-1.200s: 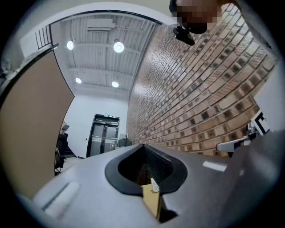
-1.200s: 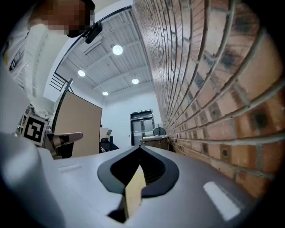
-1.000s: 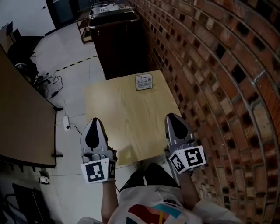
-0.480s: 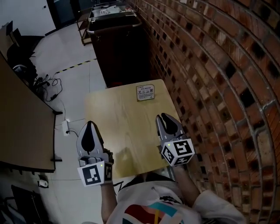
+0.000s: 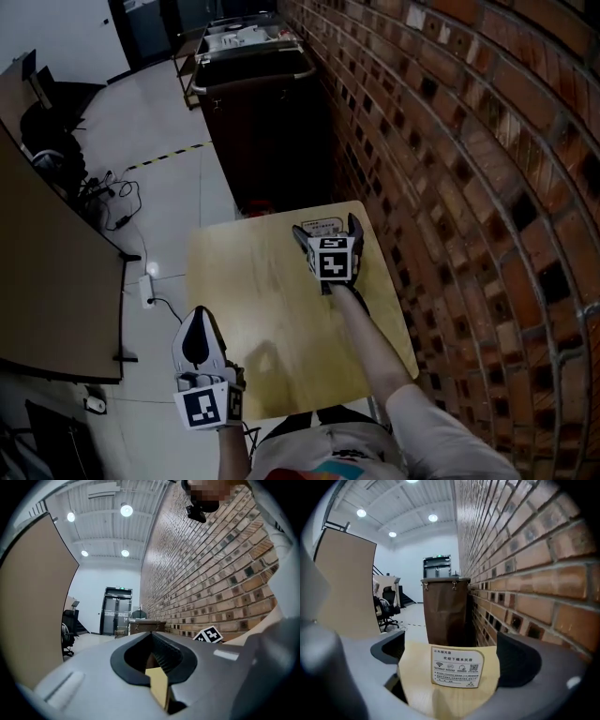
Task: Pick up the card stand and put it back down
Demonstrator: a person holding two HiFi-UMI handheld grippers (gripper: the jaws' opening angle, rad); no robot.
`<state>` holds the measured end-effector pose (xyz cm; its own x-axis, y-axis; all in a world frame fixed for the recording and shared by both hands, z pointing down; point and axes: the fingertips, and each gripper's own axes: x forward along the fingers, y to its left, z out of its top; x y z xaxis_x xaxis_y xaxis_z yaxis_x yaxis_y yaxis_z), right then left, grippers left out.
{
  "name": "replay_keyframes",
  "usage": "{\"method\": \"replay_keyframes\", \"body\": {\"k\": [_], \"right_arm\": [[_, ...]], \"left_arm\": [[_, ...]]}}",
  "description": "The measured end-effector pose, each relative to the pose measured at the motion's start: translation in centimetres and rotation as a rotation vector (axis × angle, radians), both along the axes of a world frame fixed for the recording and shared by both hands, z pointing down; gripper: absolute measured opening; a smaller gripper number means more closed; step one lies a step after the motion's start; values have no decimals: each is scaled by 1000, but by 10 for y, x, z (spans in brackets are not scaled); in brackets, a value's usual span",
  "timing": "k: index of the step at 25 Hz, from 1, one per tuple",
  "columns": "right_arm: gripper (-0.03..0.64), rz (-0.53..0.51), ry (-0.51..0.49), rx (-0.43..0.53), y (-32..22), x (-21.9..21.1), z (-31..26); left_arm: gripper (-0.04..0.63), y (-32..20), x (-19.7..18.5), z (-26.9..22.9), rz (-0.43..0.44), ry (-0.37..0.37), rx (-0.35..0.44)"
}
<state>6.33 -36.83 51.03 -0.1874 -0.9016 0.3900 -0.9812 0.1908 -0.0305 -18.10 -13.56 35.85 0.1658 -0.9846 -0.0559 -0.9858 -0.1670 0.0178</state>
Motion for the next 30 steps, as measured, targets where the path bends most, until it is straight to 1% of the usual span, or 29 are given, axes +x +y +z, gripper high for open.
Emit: {"method": "replay_keyframes", "body": {"k": [3, 5, 8, 11, 13, 15, 19, 21, 24, 30], "right_arm": [[576, 44, 8, -84, -20, 8, 38], [577, 69, -4, -130, -30, 12, 57], [577, 86, -27, -170, -41, 14, 77], [577, 109, -72, -165, -51, 14, 83], [577, 106, -90, -154, -55, 10, 81], [577, 109, -99, -140, -53, 8, 80], [577, 168, -116, -142, -51, 9, 88], [577, 177, -101, -143, -50, 8, 92], [577, 157, -78, -136, -53, 6, 93], [575, 116, -72, -105, -56, 6, 93]], "left_arm": [[-6, -12, -11, 10, -27, -4, -25], [-6, -19, -17, 15, -42, -13, -40], [-6, -28, -22, 23, -55, -23, -63], [-6, -35, -22, 30, -58, -20, -82], [-6, -39, -21, 32, -57, -12, -86], [-6, -41, -20, 34, -53, -10, -91], [-6, -45, -17, 36, -50, -12, -100], [-6, -46, -17, 37, -52, -18, -103], [-6, -46, -20, 38, -61, -21, -108], [-6, -45, -24, 43, -74, -14, -113]]}}
